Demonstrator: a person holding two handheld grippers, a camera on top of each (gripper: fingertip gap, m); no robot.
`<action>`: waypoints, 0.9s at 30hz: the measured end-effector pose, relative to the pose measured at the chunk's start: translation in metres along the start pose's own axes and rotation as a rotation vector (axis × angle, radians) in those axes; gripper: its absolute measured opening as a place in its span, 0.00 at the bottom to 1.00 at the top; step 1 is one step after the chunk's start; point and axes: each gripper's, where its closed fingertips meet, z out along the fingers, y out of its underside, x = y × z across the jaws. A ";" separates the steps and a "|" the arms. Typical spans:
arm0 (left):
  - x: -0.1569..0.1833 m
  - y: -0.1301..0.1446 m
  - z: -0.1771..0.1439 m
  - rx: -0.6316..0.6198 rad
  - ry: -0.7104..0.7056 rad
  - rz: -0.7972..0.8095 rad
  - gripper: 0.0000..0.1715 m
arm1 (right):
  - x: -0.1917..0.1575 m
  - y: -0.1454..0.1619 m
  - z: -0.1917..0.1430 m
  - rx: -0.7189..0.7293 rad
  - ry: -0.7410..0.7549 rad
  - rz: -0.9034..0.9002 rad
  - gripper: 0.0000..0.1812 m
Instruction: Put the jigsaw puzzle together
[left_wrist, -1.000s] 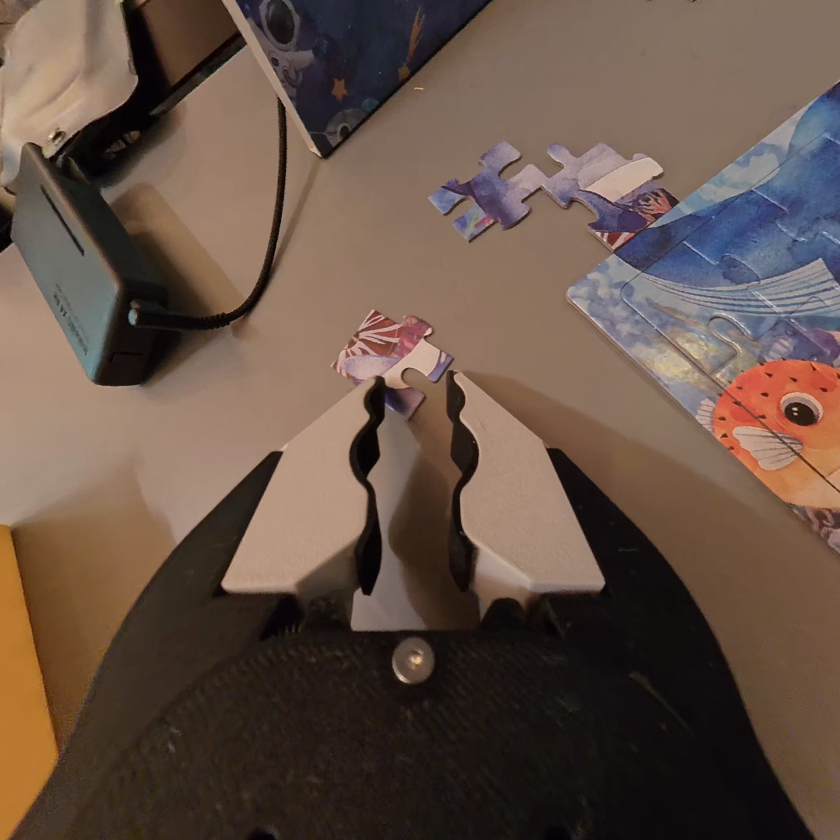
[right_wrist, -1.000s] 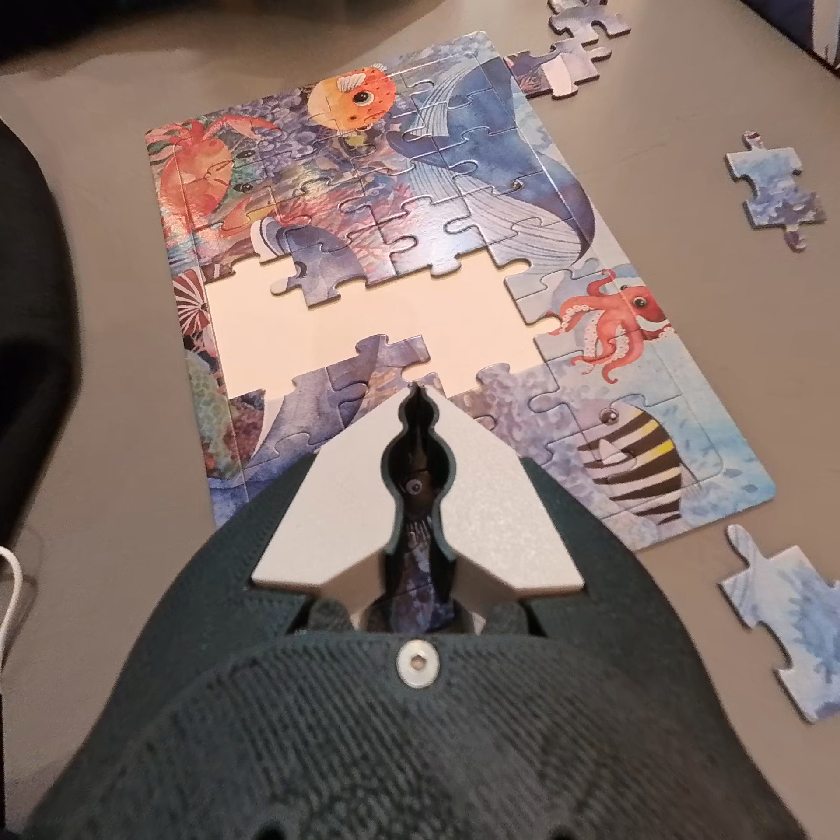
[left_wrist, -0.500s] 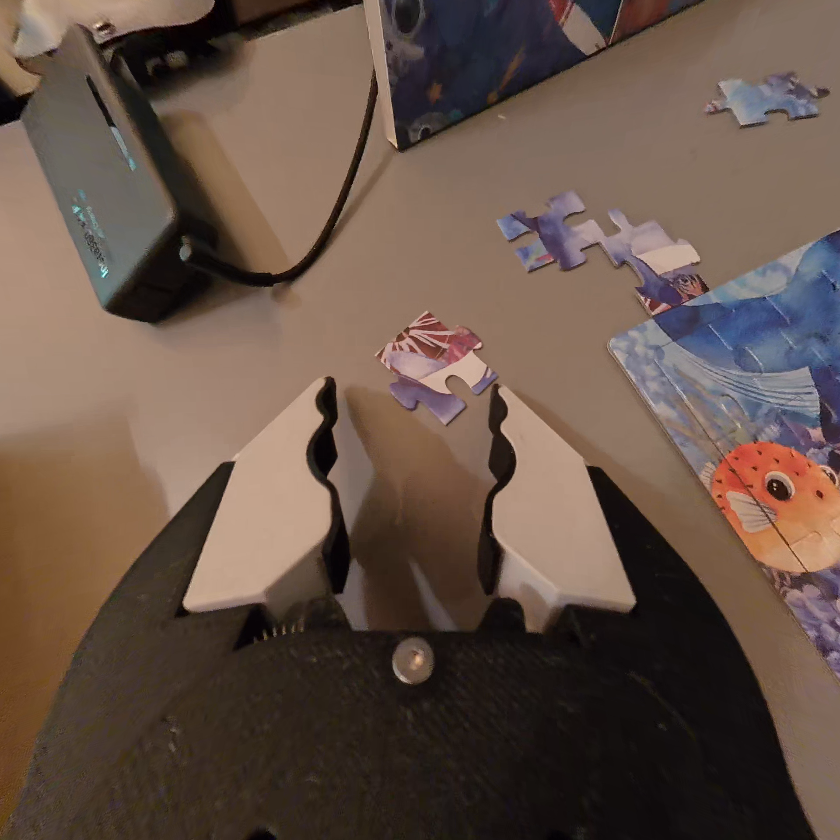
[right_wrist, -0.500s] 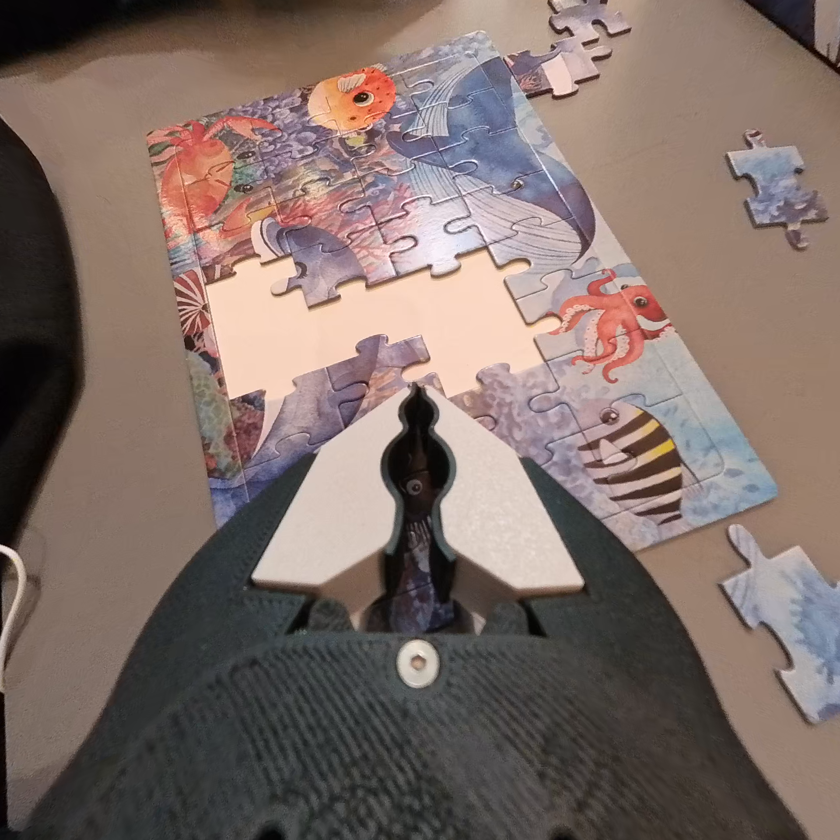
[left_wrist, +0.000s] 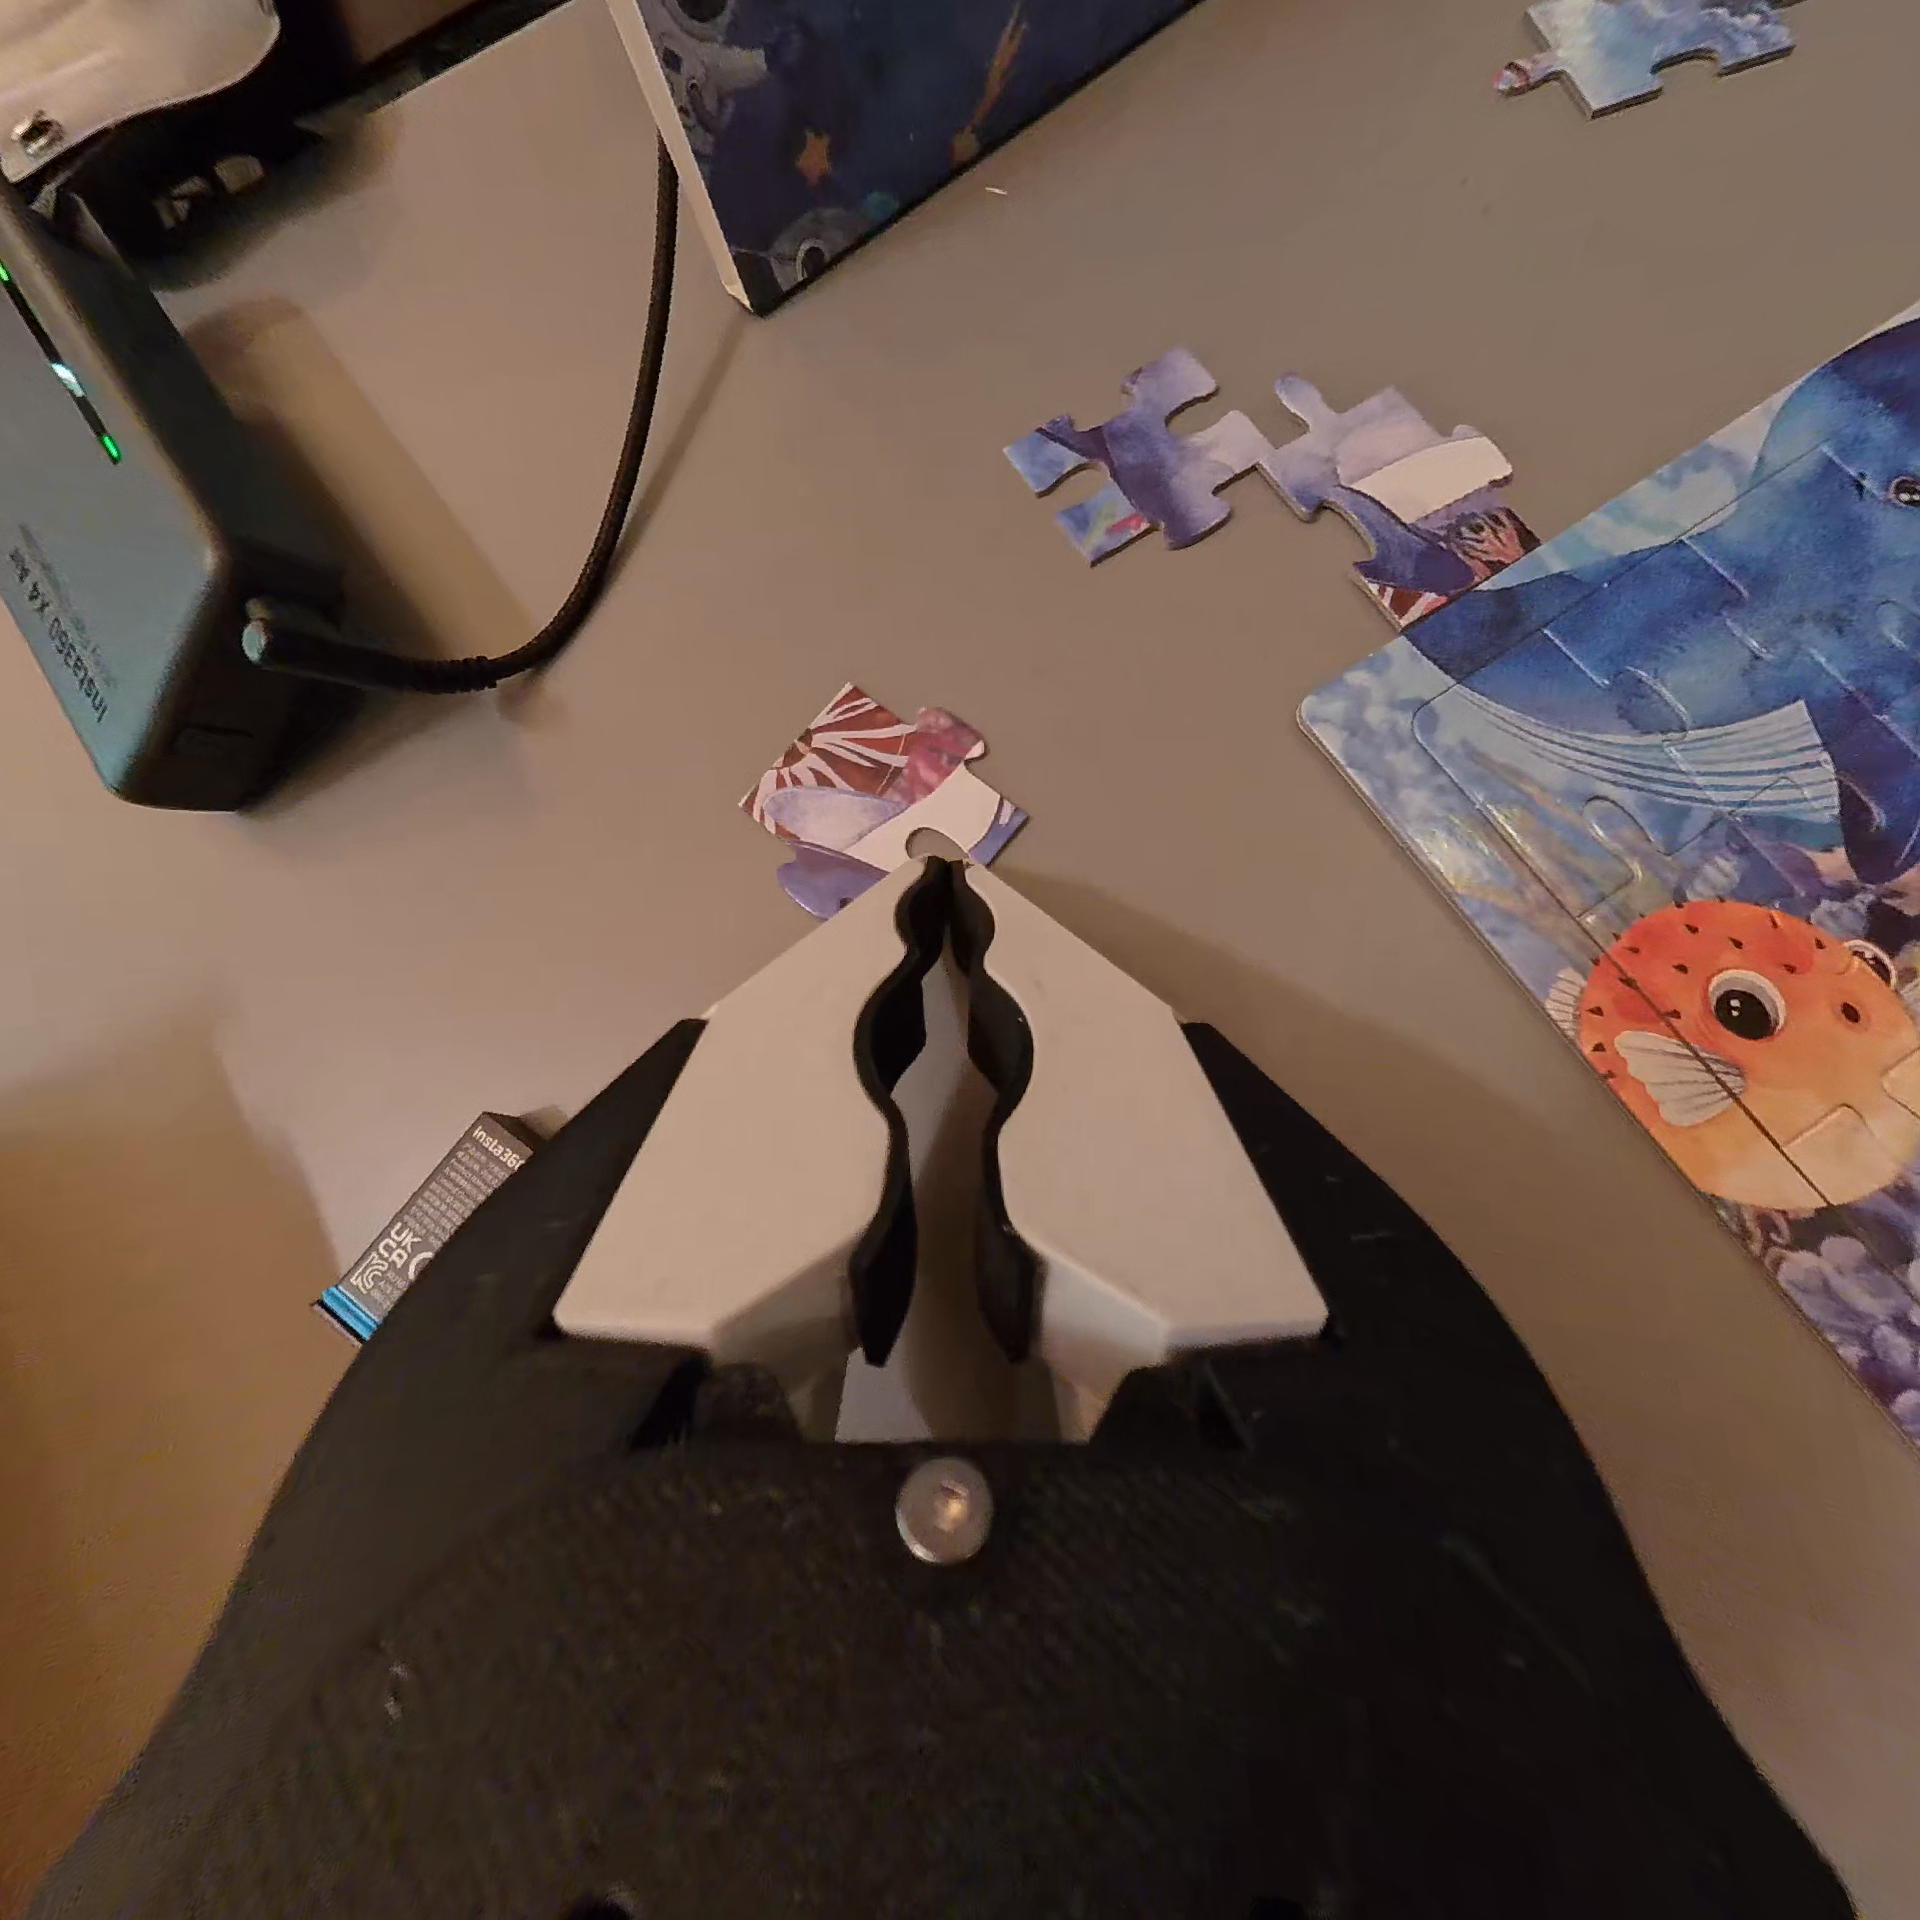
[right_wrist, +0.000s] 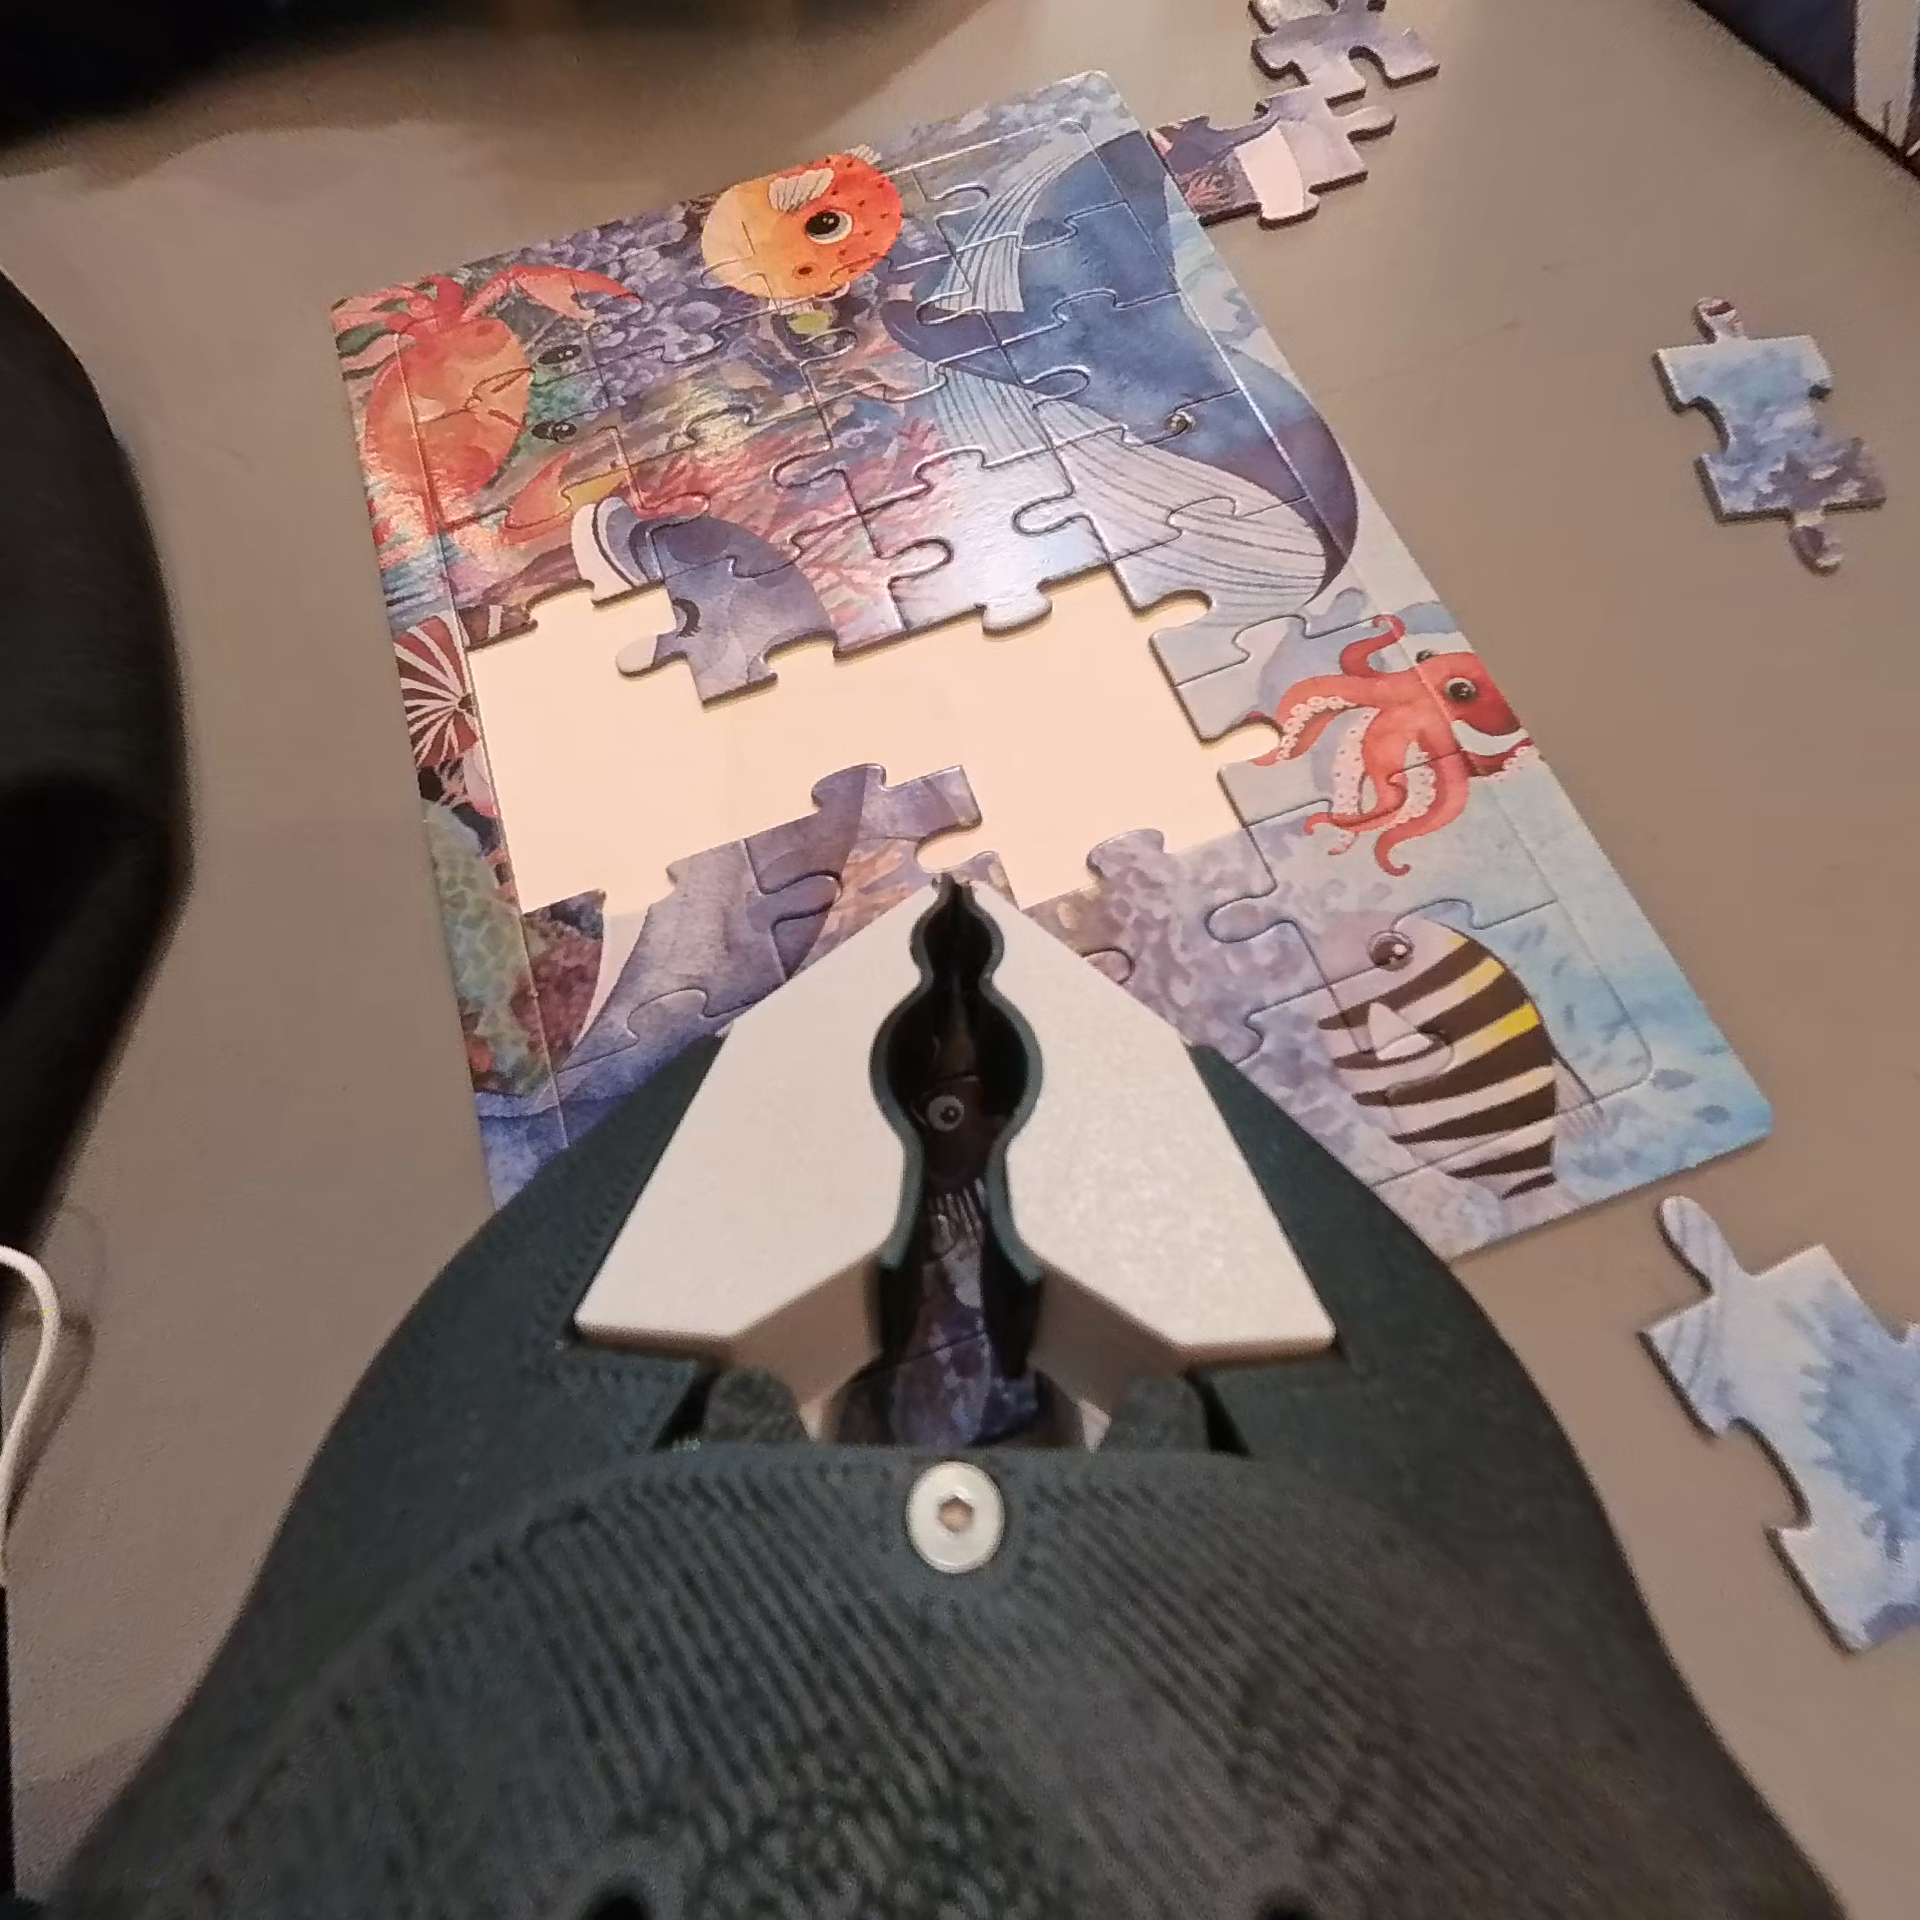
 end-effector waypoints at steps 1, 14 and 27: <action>0.000 0.000 0.000 0.000 0.002 -0.001 0.00 | 0.000 0.000 0.000 0.000 0.000 0.000 0.00; 0.004 0.000 -0.001 0.003 0.042 -0.002 0.04 | 0.000 0.000 0.000 0.000 0.000 0.000 0.00; -0.006 -0.005 0.000 0.026 -0.035 0.008 0.54 | 0.000 0.000 0.000 0.000 -0.001 0.002 0.00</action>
